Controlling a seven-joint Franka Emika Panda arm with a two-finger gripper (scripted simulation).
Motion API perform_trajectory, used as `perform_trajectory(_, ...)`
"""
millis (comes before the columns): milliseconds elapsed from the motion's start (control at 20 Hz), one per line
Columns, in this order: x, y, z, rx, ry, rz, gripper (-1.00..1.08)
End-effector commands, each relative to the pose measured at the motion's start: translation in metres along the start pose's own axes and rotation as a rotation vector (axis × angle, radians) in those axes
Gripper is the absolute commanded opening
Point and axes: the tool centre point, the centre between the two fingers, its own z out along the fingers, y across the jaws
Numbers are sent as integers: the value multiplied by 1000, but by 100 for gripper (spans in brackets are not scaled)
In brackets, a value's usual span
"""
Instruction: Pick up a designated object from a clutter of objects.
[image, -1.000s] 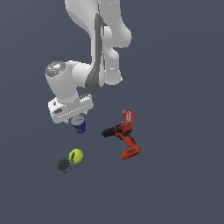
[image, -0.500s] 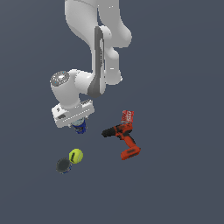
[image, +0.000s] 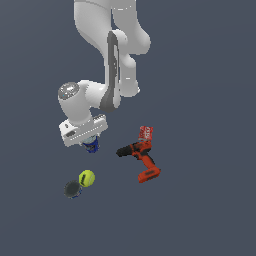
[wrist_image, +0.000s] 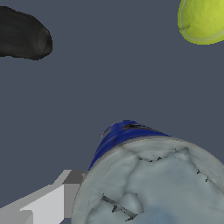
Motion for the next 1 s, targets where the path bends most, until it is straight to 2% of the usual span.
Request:
perform_trajectory(0,0,-1,1,2,-1,-1,-100)
perform_trajectory(500,0,2,-18,0,0,0,-100)
perform_trajectory(950,-1,8,-79,0,0,0,-100)
